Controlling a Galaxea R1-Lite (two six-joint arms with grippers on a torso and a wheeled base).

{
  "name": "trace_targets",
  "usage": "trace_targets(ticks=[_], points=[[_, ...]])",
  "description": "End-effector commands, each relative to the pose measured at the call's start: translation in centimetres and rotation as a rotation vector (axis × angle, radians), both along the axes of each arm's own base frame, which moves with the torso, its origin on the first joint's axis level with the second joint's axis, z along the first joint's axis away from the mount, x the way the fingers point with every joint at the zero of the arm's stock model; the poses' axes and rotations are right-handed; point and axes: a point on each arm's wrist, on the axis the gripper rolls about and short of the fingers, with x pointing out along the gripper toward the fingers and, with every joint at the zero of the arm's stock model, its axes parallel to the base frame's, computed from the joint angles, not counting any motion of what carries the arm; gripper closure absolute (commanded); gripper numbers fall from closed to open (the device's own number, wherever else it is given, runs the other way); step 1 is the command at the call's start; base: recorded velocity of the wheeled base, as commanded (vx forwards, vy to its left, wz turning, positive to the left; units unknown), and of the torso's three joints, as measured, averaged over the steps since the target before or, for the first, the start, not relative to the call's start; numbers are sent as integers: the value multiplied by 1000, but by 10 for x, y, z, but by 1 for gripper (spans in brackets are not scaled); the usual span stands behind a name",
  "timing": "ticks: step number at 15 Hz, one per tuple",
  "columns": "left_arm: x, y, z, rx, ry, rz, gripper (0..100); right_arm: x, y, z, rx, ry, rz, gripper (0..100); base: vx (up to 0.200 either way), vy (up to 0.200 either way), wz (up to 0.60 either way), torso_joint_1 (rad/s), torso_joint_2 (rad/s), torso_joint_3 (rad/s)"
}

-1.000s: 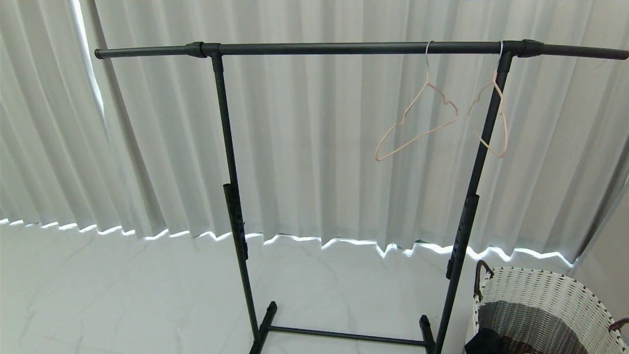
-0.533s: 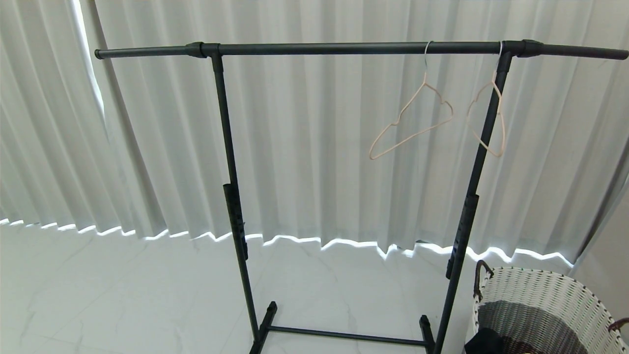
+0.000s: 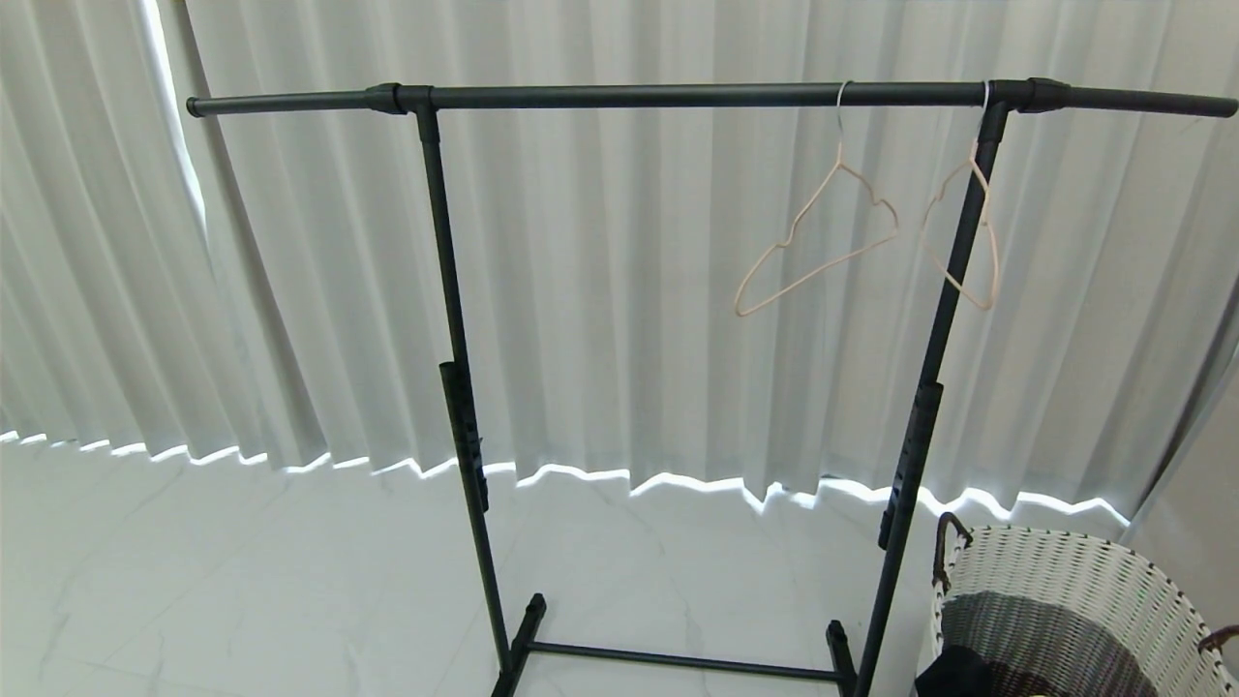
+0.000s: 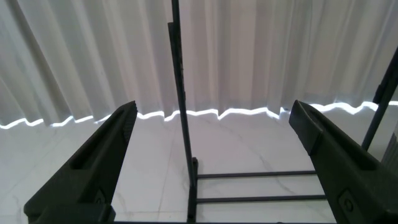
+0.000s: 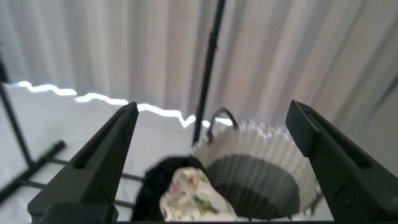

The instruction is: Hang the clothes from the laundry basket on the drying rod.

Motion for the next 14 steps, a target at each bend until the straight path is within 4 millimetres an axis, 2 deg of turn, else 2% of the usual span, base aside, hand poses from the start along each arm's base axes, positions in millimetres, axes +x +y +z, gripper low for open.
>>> trace_targets(ticks=[1,3,7,9,14], points=[[0,0,0,0,0,0,0,56,3,71,-77,213,42,0,0,0,0,0,0,0],[0,0,0,0,0,0,0,97,-10,53,-301,471,-79,0,0,0,0,0,0,0],[0,0,0,0,0,0,0,149,-24,18,-581,790,7,0,0,0,0,0,0,0],[0,0,0,0,0,0,0,161,-25,-2,-676,892,116,0,0,0,0,0,0,0],[0,0,0,0,0,0,0,163,1,-30,-729,962,381,0,0,0,0,0,0,0]])
